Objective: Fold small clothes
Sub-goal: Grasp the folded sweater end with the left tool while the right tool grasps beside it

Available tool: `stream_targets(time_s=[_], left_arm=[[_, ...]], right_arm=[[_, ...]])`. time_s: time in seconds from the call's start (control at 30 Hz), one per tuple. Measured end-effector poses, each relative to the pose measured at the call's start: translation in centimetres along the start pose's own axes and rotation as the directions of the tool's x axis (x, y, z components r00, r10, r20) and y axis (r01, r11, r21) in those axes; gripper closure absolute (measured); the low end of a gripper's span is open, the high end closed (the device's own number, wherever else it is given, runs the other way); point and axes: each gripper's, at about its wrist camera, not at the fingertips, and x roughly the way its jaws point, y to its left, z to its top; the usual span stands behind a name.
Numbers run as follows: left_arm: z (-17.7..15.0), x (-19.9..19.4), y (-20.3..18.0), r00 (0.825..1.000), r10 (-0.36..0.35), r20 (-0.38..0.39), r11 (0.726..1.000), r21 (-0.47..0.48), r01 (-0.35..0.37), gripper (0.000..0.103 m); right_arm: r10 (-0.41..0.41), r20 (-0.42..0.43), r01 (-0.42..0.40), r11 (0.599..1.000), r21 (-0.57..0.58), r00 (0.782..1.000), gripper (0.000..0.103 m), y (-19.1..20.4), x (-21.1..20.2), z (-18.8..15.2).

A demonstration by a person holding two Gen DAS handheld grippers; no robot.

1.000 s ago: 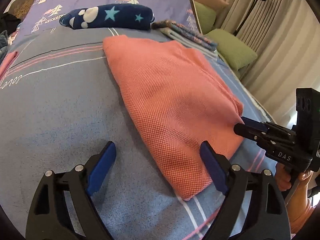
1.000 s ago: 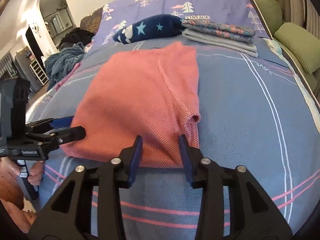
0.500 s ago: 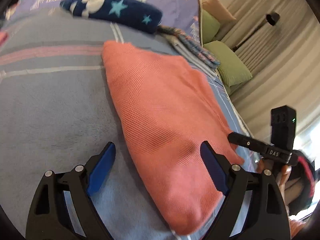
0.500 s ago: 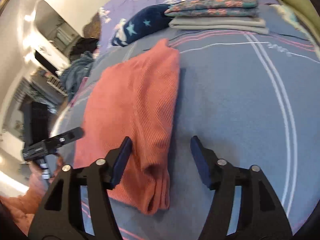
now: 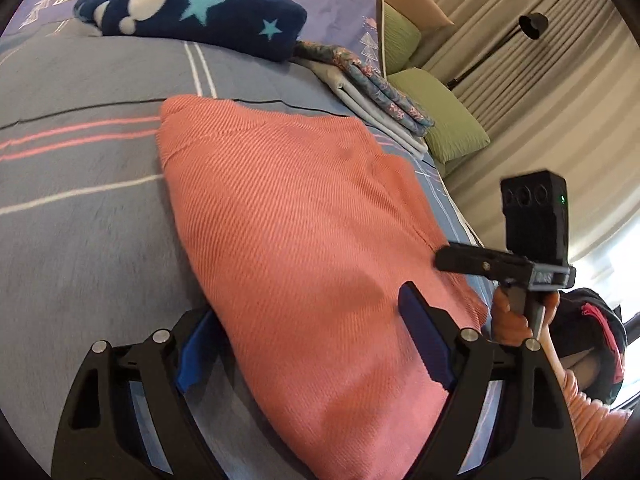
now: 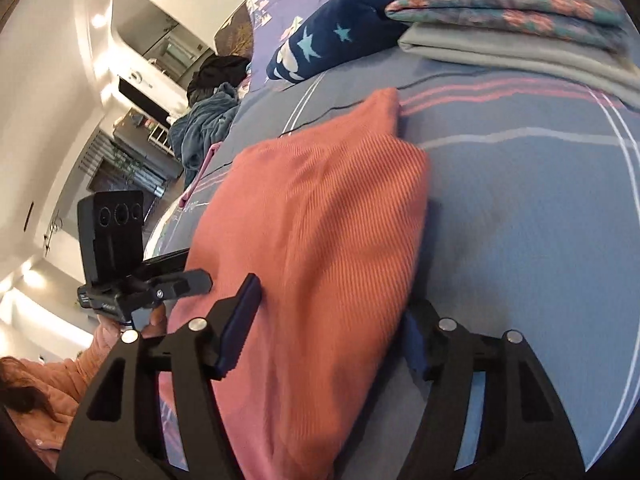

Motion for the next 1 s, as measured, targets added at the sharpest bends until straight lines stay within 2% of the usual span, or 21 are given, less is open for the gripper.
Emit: stream_targets(time_s=[0.2,0.27,0.33,0.4,0.47,0.5,0.57,0.63,0.73,0.87,1.0], left_arm=[[1.7,0.9,0.7,1.0,-0.016,-0.012,1.0,0.003,0.016,0.028],[2.3,1.1,0.9,1.0,-0.011,-0.014,1.0,0.003,0.011,0.033],[2.9,1.5,1.1,1.0,-0.004,-0.013,1.0,-0.003,0.004,0.039],[3.4,1.7,1.4,1.0,0.019,-0.008,1.0,-0.015,-0.019,0.05],[3.7,1.8,1.3,0.999,0.044,-0.003,0.999,-0.023,-0.044,0.068],[3.7,1.6,1.2,0.999,0.05,0.001,0.999,-0.021,-0.05,0.073],[3.5,0.9,0.0,0.995,0.093,0.032,0.995,0.017,-0.094,0.076],[3.3,0.0,-1.4,0.989,0.133,0.07,0.988,0.07,-0.138,0.077],[3.1,-2.1,-4.4,0.975,0.162,0.152,0.972,0.147,-0.184,0.077],[3.1,-5.1,-7.9,0.962,0.138,0.236,0.958,0.215,-0.191,0.078],[3.1,-7.4,-10.5,0.954,0.094,0.284,0.954,0.248,-0.168,0.078]], right_arm=[[0.026,-0.004,-0.026,0.999,-0.027,1.0,0.041,-0.4,1.8,2.4],[0.021,0.002,-0.021,0.999,-0.03,1.0,0.045,-0.5,2.0,2.7],[0.008,0.012,-0.007,0.999,-0.032,1.0,0.055,-0.6,1.8,2.4],[-0.028,0.027,0.029,0.999,-0.037,0.999,0.065,-0.4,1.6,2.2],[-0.064,0.042,0.067,0.996,-0.051,0.997,0.073,0.4,1.3,1.8],[-0.102,0.059,0.106,0.991,-0.077,0.993,0.077,1.4,1.0,1.6],[-0.181,0.103,0.195,0.97,-0.145,0.978,0.079,3.6,0.3,1.3],[-0.285,0.164,0.316,0.924,-0.216,0.944,0.08,6.6,-0.8,0.6],[-0.372,0.266,0.439,0.859,-0.264,0.889,0.081,10.4,-3.0,-0.5],[-0.399,0.38,0.51,0.82,-0.259,0.834,0.082,13.7,-6.3,-2.1],[-0.407,0.489,0.566,0.79,-0.236,0.771,0.082,16.1,-9.6,-3.6]])
